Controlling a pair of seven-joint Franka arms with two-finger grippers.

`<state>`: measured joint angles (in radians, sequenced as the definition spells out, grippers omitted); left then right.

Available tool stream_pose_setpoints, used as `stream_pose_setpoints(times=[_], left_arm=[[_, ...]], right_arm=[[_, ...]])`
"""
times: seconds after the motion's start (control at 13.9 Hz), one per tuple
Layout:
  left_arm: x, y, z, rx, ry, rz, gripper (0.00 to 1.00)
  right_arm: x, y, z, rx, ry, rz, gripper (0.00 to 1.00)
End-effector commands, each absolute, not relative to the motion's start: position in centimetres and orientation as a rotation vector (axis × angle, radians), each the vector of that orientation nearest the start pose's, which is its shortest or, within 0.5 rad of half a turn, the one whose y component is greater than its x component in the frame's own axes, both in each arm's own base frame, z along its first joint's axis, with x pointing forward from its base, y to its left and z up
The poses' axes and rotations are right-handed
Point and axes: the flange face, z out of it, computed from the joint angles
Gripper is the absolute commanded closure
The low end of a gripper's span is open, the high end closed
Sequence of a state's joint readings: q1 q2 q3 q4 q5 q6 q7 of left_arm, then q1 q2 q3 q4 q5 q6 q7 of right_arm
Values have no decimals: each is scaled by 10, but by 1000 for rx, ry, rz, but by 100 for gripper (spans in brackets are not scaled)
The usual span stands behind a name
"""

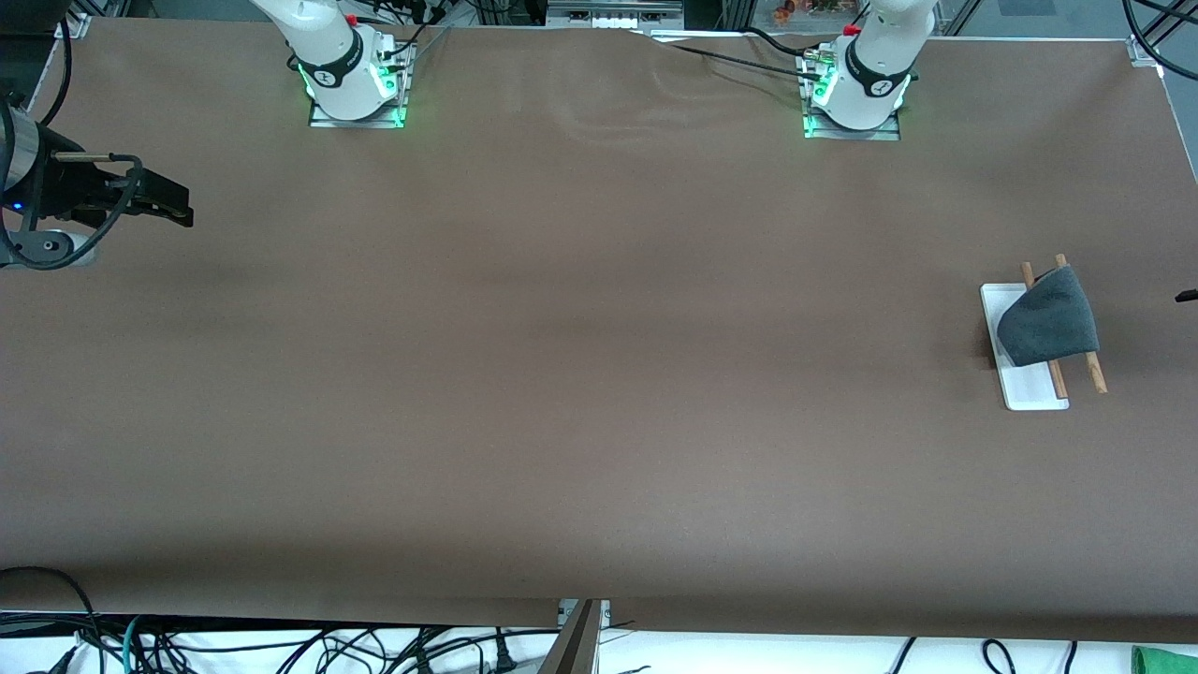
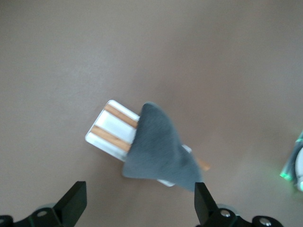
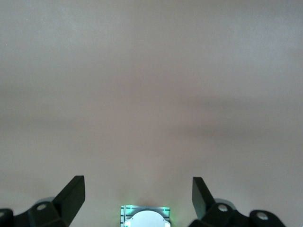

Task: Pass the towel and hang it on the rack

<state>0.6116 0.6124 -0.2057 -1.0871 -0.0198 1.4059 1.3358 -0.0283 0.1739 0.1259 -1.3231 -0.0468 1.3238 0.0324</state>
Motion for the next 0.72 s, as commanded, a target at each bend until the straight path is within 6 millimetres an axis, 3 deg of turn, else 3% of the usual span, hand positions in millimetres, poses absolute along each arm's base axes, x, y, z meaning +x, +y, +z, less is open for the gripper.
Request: stream_pose_setpoints(times=[0.0,0.14,0.29,0.43,0.57,0.65], left_arm=[[625,257,480,-3148,1307,278,0],[632,210,498,-3169,1174,338,0],[628,134,521,-3152,972,407,0],[621,77,547,-3150,681,403,0],[612,31,562,-3082,481,334,0],[600,20,566,-3075,374,283,0]], right_arm=[[578,41,624,-3142,-109,261,0],[578,41,625,-3142,-109,256,0],[578,41,625,-3142,-111,256,0],[578,41,625,-3143,-111,256,0],[579,41,624,-3143,-111,256,0],[579,41,624,-3143,-111,256,0]])
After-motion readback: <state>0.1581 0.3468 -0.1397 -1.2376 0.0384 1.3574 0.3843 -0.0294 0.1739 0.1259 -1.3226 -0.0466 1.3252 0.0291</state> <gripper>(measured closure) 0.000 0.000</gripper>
